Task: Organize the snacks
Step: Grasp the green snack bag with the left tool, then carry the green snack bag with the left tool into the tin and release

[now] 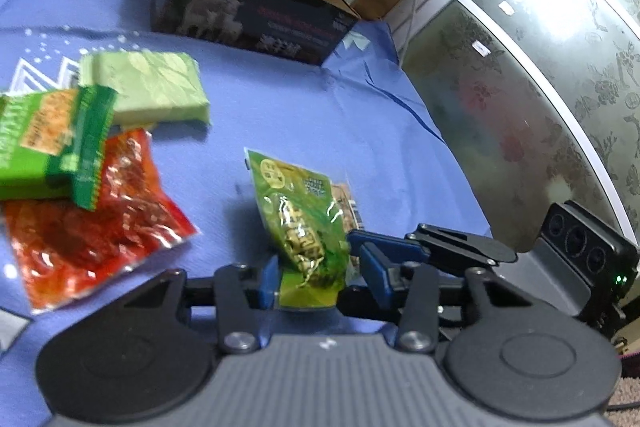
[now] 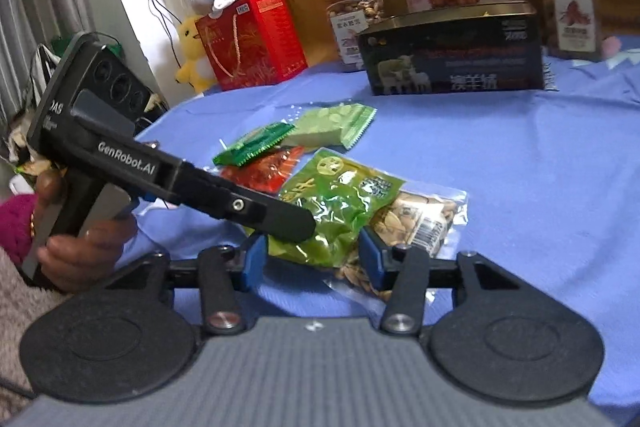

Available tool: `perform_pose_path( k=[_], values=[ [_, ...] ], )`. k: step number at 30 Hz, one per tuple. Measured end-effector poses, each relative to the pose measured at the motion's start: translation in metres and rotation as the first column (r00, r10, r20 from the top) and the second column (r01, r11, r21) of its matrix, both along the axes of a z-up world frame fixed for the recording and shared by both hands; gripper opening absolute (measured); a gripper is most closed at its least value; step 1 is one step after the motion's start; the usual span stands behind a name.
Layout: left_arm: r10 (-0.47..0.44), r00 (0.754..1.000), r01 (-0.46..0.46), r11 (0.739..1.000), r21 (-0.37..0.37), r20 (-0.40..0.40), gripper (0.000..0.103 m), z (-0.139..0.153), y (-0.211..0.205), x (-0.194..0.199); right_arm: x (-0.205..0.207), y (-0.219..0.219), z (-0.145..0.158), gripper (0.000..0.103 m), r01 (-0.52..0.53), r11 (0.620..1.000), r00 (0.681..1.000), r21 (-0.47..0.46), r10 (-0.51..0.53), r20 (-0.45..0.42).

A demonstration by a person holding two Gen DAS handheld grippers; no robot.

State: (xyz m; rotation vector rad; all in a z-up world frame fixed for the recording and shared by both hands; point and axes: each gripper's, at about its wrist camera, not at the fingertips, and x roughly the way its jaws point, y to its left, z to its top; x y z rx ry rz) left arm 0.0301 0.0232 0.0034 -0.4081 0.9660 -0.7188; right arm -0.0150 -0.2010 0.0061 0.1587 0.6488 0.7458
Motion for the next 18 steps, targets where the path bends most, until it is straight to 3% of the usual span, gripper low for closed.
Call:
perform_pose_path(
  k=[2,5,8,12,15,18],
  values=[
    [0.012,1.0,-0.012,1.0,0.008,0.003,0.042,0.002,0.006,0.0,0.004,0.006,0.002,0.052,-0.016,1.0,1.0,0.001,0.016,0.004],
    [0.042,0.999,-0.041,0.998,0.054,-0.007,0.052,0.003,0.013,0.001,0.008,0.018,0.004,0.05,-0.058,0.998,0.998,-0.012,0.058,0.014],
    [0.064,0.998,-0.065,0.996,0.068,0.013,0.052,0.006,0.023,-0.001,0.012,0.027,0.003,0.051,-0.099,0.994,0.994,-0.036,0.1,0.039],
    [0.082,0.996,-0.083,0.996,0.031,0.032,0.039,0.011,0.035,-0.005,0.015,0.025,0.002,0.051,-0.12,0.992,0.992,-0.03,0.121,0.038],
    [0.075,0.997,-0.075,0.997,0.007,0.022,0.038,0.01,0.033,-0.001,0.016,0.023,0.002,0.052,-0.134,0.991,0.991,0.007,0.134,0.012],
    [0.066,0.996,-0.068,0.997,0.034,0.054,0.038,0.012,0.023,0.001,0.013,0.032,0.003,0.052,-0.144,0.989,0.989,-0.019,0.145,0.04]
  ],
)
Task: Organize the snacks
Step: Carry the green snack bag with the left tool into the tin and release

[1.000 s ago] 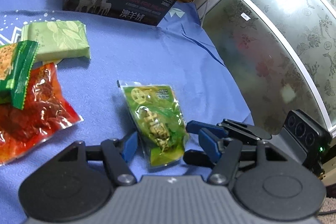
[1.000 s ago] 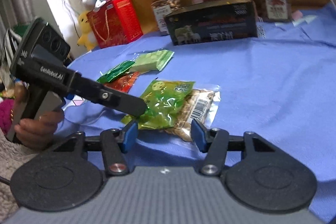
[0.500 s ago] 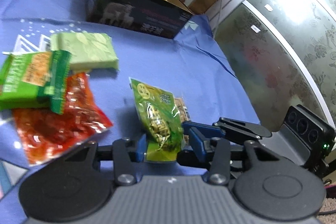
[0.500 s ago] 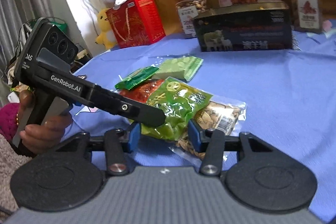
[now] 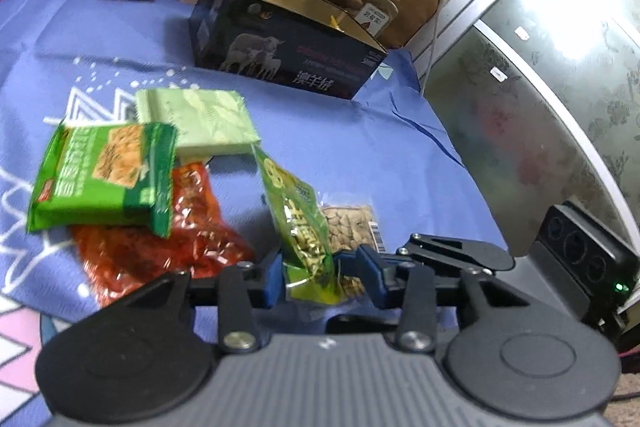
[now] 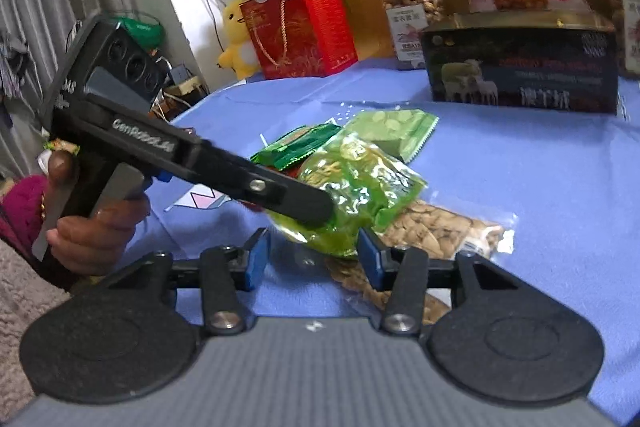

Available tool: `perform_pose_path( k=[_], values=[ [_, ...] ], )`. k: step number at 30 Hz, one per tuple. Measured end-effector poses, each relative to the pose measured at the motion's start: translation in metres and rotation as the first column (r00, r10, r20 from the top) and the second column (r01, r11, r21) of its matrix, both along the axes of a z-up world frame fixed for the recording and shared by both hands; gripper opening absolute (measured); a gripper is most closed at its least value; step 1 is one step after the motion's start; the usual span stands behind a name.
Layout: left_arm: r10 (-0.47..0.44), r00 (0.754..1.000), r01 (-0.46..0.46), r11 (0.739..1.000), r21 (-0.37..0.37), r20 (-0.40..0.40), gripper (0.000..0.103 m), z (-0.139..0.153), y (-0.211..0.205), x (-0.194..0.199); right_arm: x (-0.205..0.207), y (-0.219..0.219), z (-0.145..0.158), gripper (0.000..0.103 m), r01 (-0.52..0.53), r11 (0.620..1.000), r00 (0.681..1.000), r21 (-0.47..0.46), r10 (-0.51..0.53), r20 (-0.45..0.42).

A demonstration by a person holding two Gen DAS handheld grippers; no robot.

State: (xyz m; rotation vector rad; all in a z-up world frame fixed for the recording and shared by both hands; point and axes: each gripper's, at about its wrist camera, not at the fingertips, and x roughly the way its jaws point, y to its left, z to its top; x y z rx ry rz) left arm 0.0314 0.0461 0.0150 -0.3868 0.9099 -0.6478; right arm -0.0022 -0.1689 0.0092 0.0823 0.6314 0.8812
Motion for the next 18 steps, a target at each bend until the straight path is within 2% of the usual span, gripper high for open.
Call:
perform_pose_path(
  k=[3,4,5,8,12,13,15,16,18],
  values=[
    [0.004,1.0,-0.004,1.0,0.011,0.014,0.035,0.003,-0.004,0.004,0.001,0.005,0.003,0.052,0.013,1.0,0.999,-0.015,-0.012,0.035],
    [0.011,1.0,-0.011,1.0,0.023,0.014,0.026,0.003,-0.005,0.007,0.004,0.006,0.003,0.052,0.025,0.999,0.999,-0.021,-0.024,0.038],
    [0.023,1.0,-0.023,0.999,0.036,0.007,0.024,0.003,-0.006,0.012,0.006,0.007,0.003,0.052,0.04,0.999,0.998,-0.03,-0.038,0.047],
    [0.036,0.999,-0.036,0.999,-0.007,-0.03,0.023,0.0,-0.004,0.027,0.012,0.006,0.004,0.052,0.07,0.996,0.995,-0.051,-0.066,0.071],
    [0.04,0.998,-0.04,0.999,-0.011,-0.041,0.023,-0.002,-0.013,0.045,0.022,0.003,0.002,0.05,0.123,0.989,0.99,-0.083,-0.116,0.082],
    [0.031,0.999,-0.032,0.999,-0.01,-0.038,0.022,-0.002,-0.016,0.048,0.024,0.001,0.001,0.048,0.136,0.987,0.988,-0.086,-0.128,0.086],
    [0.021,1.0,-0.021,1.0,0.009,-0.01,0.021,0.003,-0.024,0.052,0.028,-0.003,0.001,0.028,0.165,0.982,0.984,-0.088,-0.157,0.084],
    [0.013,1.0,-0.013,1.0,0.015,0.001,0.021,0.006,-0.028,0.054,0.03,-0.005,0.001,0.023,0.184,0.979,0.981,-0.087,-0.176,0.083],
    [-0.003,1.0,0.003,1.0,0.018,0.014,0.02,0.011,-0.034,0.059,0.033,-0.012,0.001,0.023,0.205,0.977,0.977,-0.064,-0.201,0.073]
  ],
)
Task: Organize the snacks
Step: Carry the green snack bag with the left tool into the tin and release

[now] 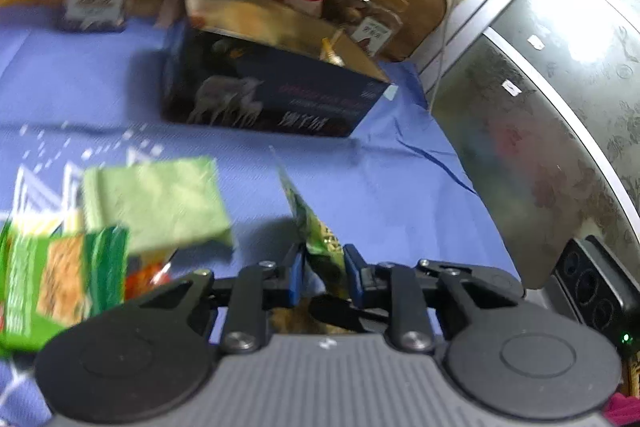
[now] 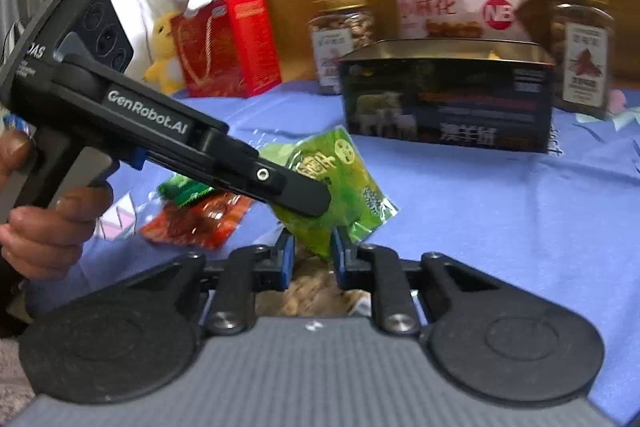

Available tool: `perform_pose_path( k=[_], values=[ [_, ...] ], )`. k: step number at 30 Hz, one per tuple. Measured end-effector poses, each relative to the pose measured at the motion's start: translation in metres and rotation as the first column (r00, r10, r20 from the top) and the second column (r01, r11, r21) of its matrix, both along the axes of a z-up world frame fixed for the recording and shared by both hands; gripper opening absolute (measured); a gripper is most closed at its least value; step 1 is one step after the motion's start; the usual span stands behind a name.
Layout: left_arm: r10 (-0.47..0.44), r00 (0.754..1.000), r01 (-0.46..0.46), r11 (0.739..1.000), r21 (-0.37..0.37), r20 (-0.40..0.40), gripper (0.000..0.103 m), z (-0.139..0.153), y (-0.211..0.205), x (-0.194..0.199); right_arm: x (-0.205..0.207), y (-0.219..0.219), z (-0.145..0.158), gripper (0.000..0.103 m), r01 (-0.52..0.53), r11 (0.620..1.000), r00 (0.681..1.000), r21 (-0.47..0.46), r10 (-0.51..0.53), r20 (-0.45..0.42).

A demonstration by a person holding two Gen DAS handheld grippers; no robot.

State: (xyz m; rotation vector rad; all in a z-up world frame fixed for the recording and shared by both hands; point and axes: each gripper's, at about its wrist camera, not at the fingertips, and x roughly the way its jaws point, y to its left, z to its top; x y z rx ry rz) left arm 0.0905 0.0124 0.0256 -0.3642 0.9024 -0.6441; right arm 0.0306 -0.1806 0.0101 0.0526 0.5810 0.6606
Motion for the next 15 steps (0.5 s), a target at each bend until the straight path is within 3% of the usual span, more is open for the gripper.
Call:
perform_pose_path(
  k=[4,8,15],
  values=[
    [-0.022,0.999,0.021,1.0,0.011,0.04,0.02,0.012,-0.012,0.006,-0.004,-0.004,0.005,0.022,0.045,0.999,0.997,-0.004,-0.044,0.058],
    [-0.036,0.991,0.034,0.999,0.019,0.126,0.02,0.036,-0.017,0.01,-0.005,-0.004,0.02,0.021,0.075,0.997,0.983,-0.034,-0.068,0.172],
    [0.02,0.962,-0.031,0.999,0.036,0.272,0.02,0.076,-0.014,0.038,0.036,0.001,0.05,0.021,0.085,0.996,0.949,-0.03,-0.071,0.306]
  ],
)
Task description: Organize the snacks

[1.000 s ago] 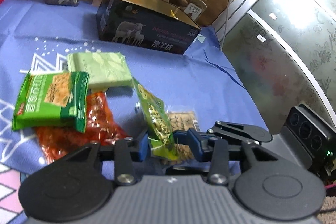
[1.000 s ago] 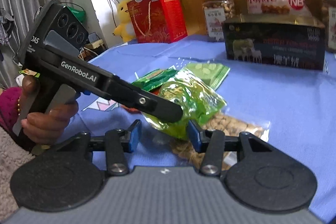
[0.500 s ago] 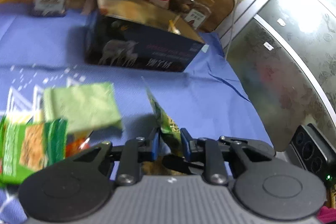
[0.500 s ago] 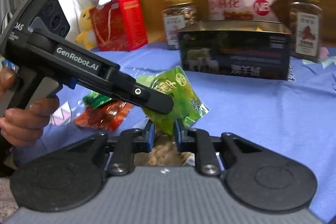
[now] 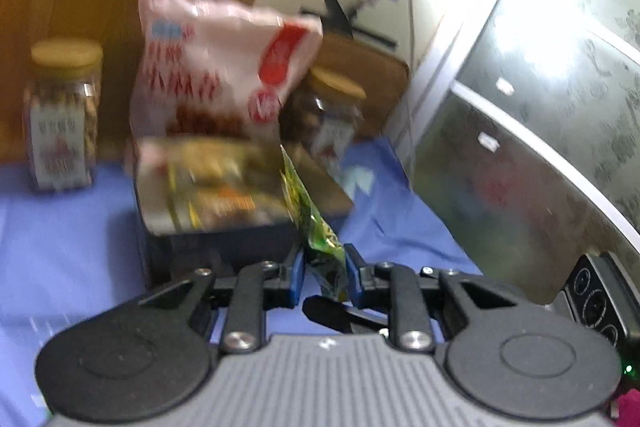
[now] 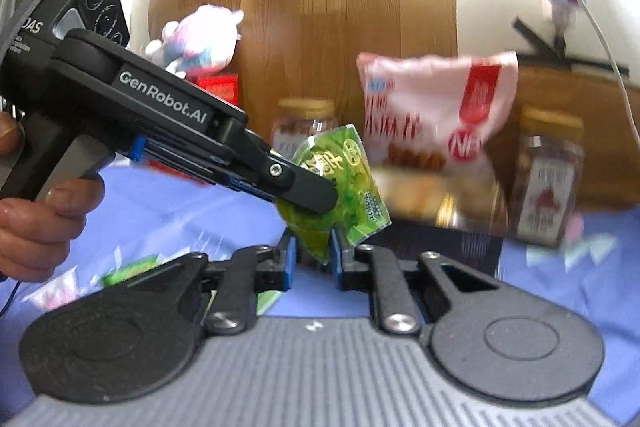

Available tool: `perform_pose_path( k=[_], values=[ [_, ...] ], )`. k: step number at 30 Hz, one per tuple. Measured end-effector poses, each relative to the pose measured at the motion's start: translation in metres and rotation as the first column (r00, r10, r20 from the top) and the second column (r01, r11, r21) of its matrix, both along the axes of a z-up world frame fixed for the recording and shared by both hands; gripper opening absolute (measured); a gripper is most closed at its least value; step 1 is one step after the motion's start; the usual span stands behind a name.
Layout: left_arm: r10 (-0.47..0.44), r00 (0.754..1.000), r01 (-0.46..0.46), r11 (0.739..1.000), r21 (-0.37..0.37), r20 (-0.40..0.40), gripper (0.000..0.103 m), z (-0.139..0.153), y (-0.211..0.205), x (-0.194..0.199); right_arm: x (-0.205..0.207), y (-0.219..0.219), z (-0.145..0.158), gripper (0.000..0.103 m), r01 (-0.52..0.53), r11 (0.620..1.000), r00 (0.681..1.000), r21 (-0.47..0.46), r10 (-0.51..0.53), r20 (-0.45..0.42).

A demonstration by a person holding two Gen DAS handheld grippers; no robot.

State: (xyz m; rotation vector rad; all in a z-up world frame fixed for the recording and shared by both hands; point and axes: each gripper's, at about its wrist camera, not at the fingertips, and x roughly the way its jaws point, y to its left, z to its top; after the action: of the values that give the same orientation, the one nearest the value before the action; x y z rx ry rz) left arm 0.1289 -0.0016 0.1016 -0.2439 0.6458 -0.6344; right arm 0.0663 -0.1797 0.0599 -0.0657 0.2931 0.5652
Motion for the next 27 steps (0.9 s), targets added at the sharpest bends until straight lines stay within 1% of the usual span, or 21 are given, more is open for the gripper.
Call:
perform_pose_path(
  k=[3,7,10,11,13,14,15,17,19,21,23,27],
  values=[
    [0.048,0.999,-0.048,0.999,0.004,0.014,0.02,0.004,0.007,0.021,0.03,0.004,0.006,0.021,-0.01,0.999,1.0,0.031,0.01,-0.007],
    [0.127,0.992,-0.126,0.991,0.042,-0.008,0.02,-0.003,0.015,0.055,0.07,0.017,0.002,0.021,-0.019,0.998,0.997,0.067,0.024,-0.073],
    [0.172,0.985,-0.169,0.982,0.086,-0.027,0.022,-0.012,0.015,0.071,0.085,0.029,-0.006,0.023,0.007,0.999,0.995,0.051,-0.002,-0.1],
    [0.182,0.983,-0.178,0.978,0.104,-0.029,0.023,-0.016,0.014,0.073,0.084,0.031,-0.008,0.024,0.017,0.999,0.994,0.045,-0.012,-0.104],
    [0.193,0.981,-0.188,0.972,0.138,-0.02,0.03,-0.022,0.012,0.075,0.077,0.029,-0.011,0.031,0.018,0.998,0.995,0.059,-0.012,-0.099],
    [0.191,0.981,-0.187,0.971,0.148,-0.013,0.031,-0.024,0.012,0.074,0.072,0.027,-0.012,0.036,0.017,0.998,0.996,0.064,-0.012,-0.088],
    [0.192,0.981,-0.187,0.97,0.157,-0.013,0.032,-0.027,0.012,0.074,0.066,0.024,-0.012,0.038,0.02,0.998,0.997,0.064,-0.015,-0.074],
    [0.189,0.982,-0.183,0.972,0.147,-0.027,0.032,-0.028,0.017,0.071,0.057,0.02,-0.013,0.038,0.027,0.997,0.998,0.07,-0.023,-0.061],
    [0.181,0.983,-0.176,0.976,0.131,-0.028,0.032,-0.026,0.023,0.061,0.048,0.013,-0.014,0.038,0.026,0.995,0.997,0.1,-0.018,-0.073],
    [0.183,0.983,-0.18,0.977,0.117,-0.011,0.032,-0.023,0.031,0.046,0.04,0.006,-0.016,0.038,0.023,0.991,0.995,0.13,-0.01,-0.097],
    [0.198,0.98,-0.196,0.976,0.097,-0.009,0.034,-0.022,0.043,0.03,0.033,0.001,-0.021,0.038,0.014,0.987,0.991,0.159,0.007,-0.132],
    [0.261,0.964,-0.257,0.963,0.083,-0.045,0.035,-0.032,0.081,-0.004,0.026,-0.001,-0.035,0.038,-0.012,0.979,0.968,0.203,0.063,-0.244]
  ],
)
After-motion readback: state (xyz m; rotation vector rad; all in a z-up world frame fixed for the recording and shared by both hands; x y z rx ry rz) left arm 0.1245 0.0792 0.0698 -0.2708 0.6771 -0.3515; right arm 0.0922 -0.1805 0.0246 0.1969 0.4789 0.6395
